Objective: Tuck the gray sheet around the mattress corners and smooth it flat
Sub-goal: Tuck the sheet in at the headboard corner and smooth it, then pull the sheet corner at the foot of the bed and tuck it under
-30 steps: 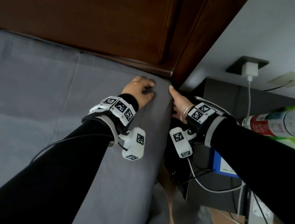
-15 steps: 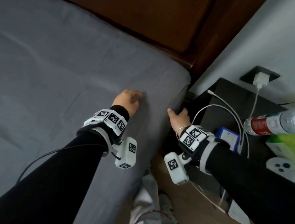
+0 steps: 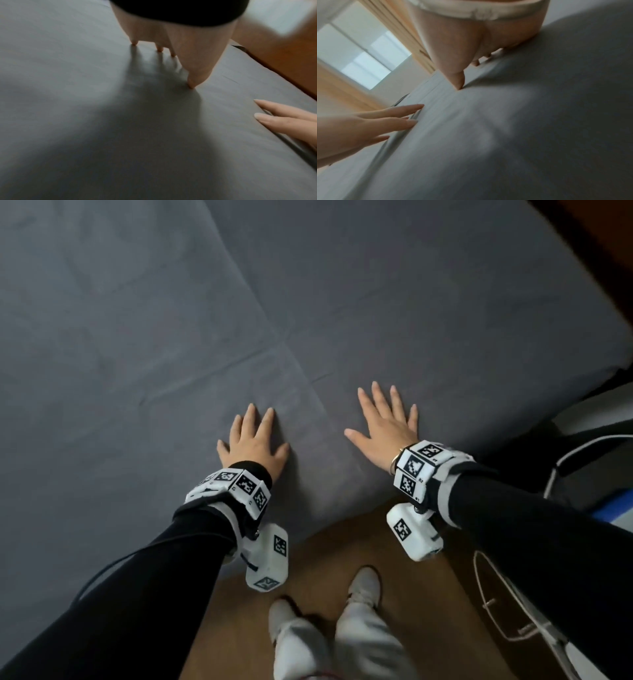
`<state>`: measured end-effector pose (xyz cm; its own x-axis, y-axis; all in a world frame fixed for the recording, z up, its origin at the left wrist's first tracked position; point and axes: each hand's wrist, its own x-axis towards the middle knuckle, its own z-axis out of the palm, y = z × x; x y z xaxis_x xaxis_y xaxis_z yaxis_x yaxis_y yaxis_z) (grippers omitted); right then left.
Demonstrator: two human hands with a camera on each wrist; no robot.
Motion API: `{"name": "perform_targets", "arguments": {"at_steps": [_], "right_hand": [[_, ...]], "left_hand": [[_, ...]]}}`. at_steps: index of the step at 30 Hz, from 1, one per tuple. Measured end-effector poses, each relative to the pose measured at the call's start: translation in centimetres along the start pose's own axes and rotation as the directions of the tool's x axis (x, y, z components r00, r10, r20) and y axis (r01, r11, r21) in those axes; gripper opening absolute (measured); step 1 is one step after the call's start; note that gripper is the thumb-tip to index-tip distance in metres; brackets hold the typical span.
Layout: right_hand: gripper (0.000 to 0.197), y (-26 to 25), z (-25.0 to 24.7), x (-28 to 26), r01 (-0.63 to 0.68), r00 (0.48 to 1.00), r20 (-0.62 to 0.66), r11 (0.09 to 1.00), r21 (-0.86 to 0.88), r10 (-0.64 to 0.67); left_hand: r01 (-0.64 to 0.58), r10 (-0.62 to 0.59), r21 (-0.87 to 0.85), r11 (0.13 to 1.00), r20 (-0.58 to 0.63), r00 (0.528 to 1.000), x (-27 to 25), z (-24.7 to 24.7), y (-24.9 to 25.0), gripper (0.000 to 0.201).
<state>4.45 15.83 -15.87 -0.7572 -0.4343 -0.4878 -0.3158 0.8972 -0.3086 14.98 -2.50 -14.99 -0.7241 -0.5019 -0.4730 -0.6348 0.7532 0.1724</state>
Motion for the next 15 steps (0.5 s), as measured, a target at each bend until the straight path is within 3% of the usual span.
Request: {"name": "perform_targets", "arguments": {"at_steps": [5,15], "right_hand": [[0.064,-11.1,4.3,-2.7,0.174,0.984,0.035,0.985,-0.009,-0.173],[0.056,-34.1,16.4,-14.1,0.507,0.860,0.130,0.855,-0.107,-0.494]], "left_hand": [[0.145,-0.165,-0.170,0.975,-0.113,0.980,-4.6,-0.4,-10.0,0.063],[0.351,-0.478,-0.445,0.824,-0.212,0.852,-19.1,-0.7,-34.9,0.059]]}}
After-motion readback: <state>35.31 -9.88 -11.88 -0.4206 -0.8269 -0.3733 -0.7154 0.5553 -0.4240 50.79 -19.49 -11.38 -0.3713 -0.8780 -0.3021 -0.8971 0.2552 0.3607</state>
